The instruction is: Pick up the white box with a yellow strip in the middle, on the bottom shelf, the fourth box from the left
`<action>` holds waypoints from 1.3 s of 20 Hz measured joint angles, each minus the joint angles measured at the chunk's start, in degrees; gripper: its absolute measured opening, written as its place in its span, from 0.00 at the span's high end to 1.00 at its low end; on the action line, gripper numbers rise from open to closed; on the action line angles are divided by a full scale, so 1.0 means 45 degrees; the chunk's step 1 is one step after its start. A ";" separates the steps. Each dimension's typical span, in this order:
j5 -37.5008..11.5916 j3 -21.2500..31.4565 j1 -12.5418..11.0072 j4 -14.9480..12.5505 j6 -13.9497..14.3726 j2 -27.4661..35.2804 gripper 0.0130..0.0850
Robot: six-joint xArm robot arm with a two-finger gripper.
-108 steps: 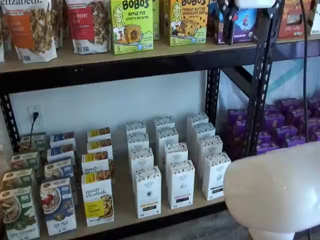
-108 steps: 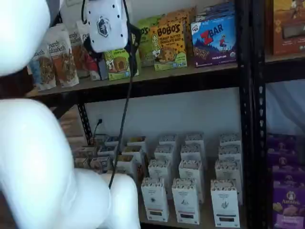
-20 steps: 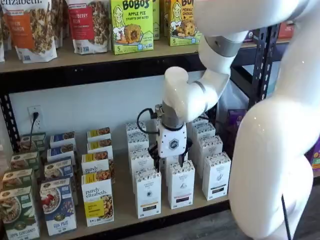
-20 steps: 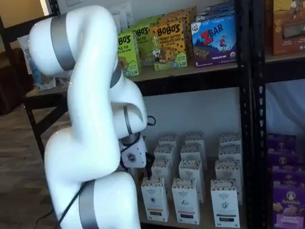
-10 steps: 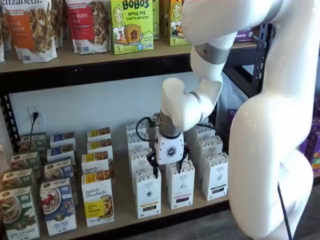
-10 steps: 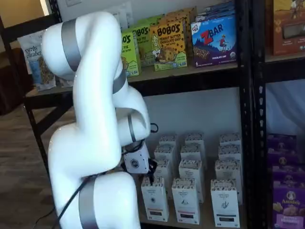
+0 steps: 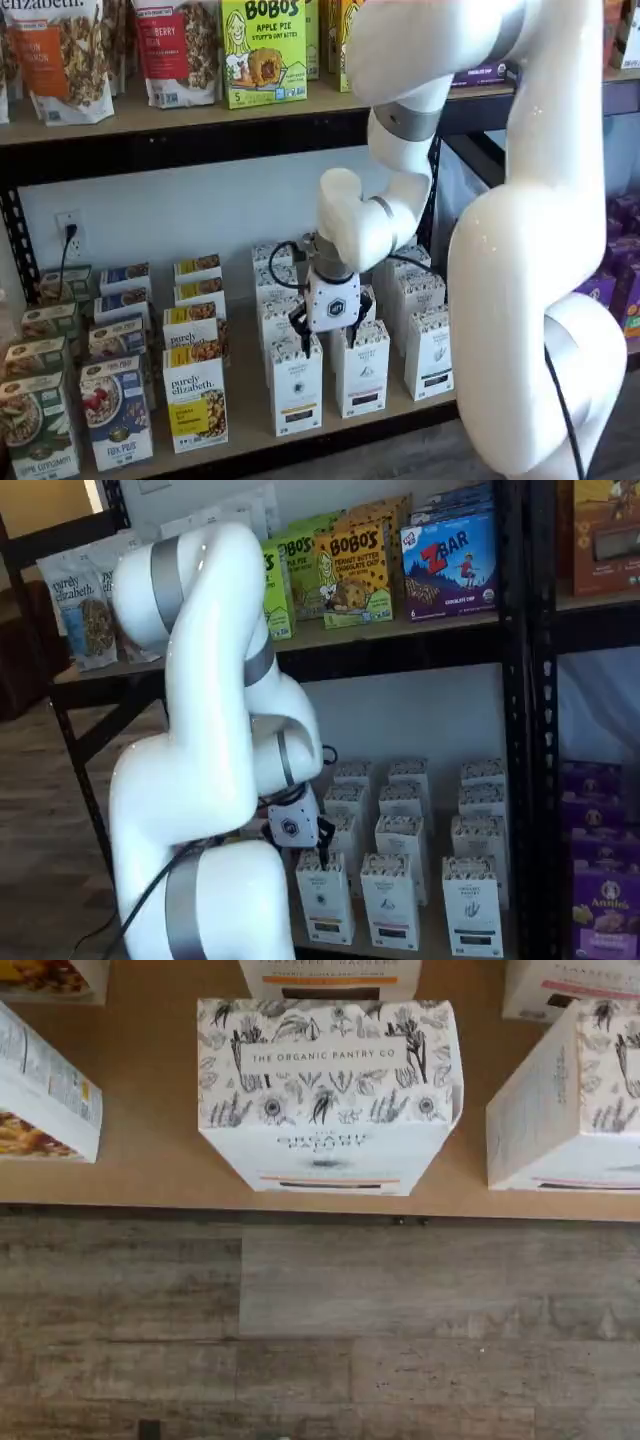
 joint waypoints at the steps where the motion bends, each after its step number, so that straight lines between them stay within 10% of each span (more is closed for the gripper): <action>1: -0.0031 -0.0186 0.0004 -0.0073 0.0077 0.0197 0.00; 26: -0.0356 -0.4091 -0.0230 -0.2061 0.1774 0.3907 0.00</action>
